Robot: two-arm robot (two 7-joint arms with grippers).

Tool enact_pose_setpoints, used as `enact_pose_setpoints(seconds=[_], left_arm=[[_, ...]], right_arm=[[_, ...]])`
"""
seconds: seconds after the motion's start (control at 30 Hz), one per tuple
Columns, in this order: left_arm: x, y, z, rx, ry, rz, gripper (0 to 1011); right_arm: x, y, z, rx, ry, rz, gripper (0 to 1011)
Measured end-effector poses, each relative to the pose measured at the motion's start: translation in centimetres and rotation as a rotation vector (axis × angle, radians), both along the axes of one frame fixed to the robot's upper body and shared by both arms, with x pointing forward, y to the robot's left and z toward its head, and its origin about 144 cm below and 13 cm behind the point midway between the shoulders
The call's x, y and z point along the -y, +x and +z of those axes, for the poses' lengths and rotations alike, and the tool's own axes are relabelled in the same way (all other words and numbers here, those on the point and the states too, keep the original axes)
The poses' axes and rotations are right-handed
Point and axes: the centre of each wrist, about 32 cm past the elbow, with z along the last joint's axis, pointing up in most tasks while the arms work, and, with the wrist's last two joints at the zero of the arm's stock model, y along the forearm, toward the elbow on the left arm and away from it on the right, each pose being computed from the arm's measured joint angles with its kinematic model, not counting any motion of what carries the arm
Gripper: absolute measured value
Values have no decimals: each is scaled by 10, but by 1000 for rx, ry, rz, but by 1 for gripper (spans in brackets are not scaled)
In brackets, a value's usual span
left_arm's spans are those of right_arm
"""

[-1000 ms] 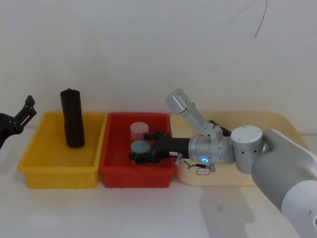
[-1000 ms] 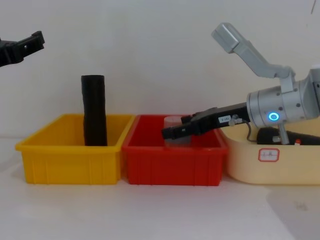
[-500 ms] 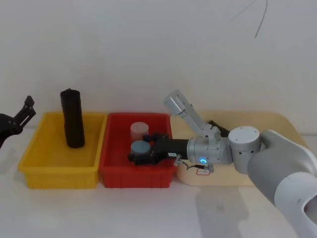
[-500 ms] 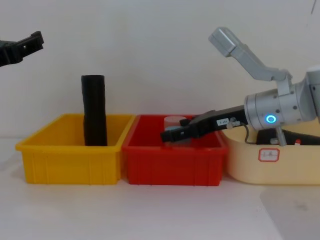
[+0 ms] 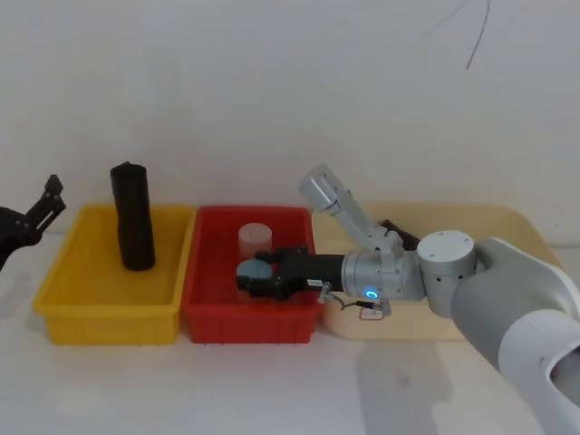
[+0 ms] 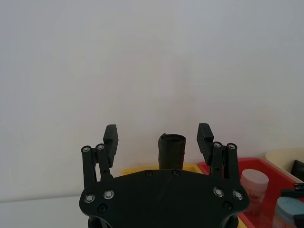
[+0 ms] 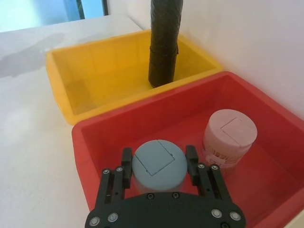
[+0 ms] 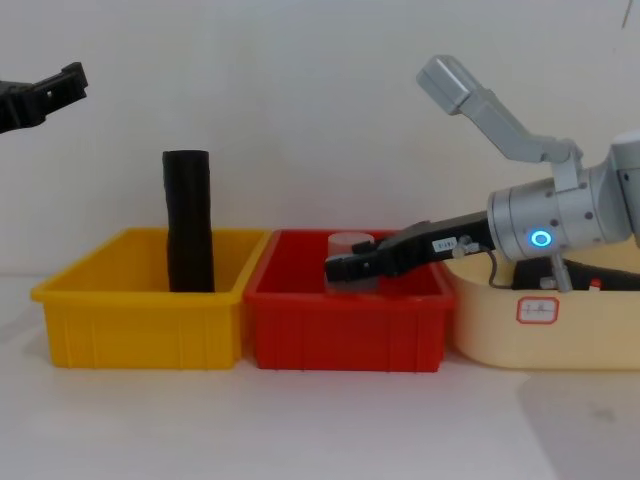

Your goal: Pick up the garbage bag with the one hand and transfer it to the other hand.

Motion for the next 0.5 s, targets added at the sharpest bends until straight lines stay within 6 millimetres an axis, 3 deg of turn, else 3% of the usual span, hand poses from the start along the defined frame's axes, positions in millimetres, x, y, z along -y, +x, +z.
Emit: enact_pose_setpoints(seconds=[0.5], left_arm=[[0,0,0,0,0,0,1000]], right_arm=[[0,-2,-6,19,-2,-23,658]])
